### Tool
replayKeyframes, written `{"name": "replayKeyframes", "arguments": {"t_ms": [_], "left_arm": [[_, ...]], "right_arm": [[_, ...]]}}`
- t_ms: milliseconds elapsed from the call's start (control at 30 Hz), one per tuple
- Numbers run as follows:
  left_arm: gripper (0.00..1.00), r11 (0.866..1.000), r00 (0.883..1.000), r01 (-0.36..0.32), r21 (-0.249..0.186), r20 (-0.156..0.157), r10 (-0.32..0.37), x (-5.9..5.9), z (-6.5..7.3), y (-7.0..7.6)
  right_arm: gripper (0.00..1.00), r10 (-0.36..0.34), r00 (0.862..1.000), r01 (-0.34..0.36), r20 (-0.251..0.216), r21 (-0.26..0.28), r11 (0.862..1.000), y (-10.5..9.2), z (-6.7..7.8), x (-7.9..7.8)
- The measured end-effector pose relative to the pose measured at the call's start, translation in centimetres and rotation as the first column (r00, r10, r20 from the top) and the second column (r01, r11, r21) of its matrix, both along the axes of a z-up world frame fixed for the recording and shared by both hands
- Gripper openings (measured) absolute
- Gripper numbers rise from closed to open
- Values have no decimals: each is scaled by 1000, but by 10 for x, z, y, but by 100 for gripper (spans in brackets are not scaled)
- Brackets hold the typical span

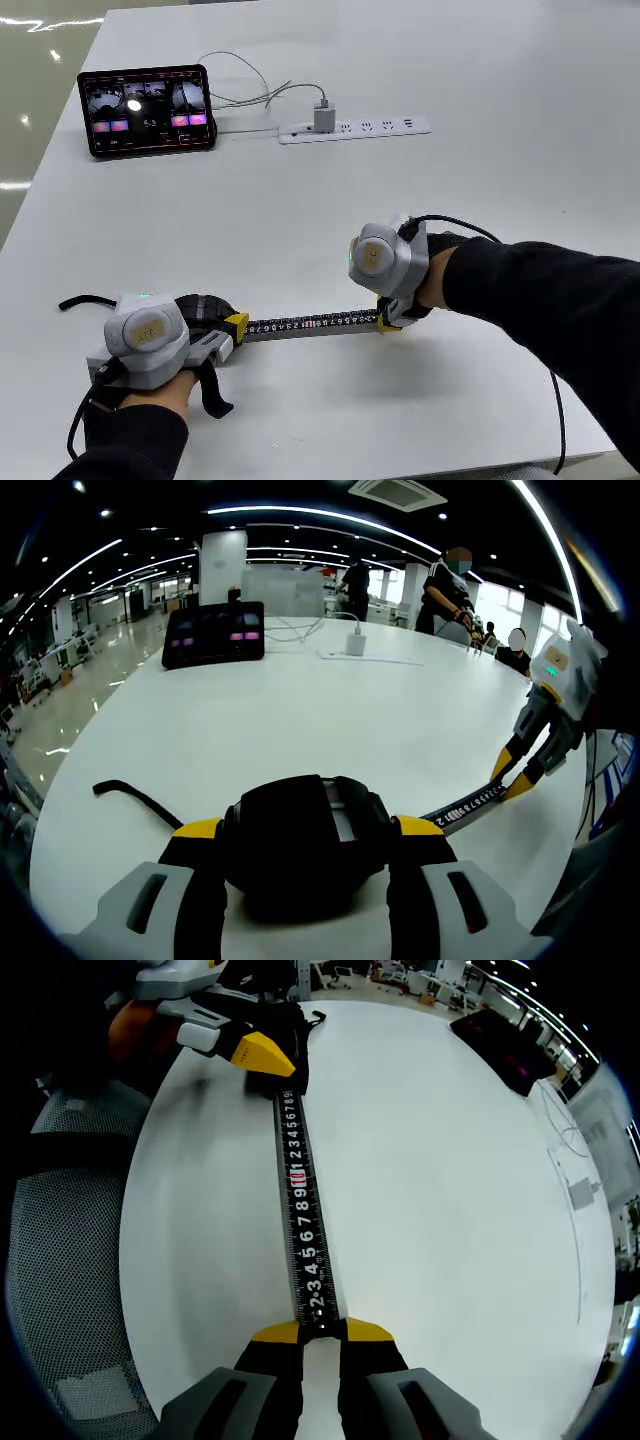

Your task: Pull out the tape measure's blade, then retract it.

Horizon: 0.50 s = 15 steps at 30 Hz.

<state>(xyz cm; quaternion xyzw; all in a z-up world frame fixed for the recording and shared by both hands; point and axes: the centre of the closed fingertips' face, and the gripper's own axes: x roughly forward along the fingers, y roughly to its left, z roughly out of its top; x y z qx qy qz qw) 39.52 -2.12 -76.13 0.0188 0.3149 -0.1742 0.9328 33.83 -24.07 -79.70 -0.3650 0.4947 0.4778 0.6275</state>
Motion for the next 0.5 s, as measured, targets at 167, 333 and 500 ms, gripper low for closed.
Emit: {"name": "replayKeyframes", "arguments": {"t_ms": [167,333,500], "left_arm": [[60,1000,1000,0,1,2,0,0,0,0],[60,1000,1000,1,0,-1,-1,0,0,0],[60,1000,1000,-1,0,-1,1,0,0,0]], "right_arm": [[8,0,1000,0,0,-1,1000,3,-1,1],[8,-2,1000,2,-1,4,1000,5,-1,1],[8,-4,1000,4,-3,3,1000,8,-1,1]]}}
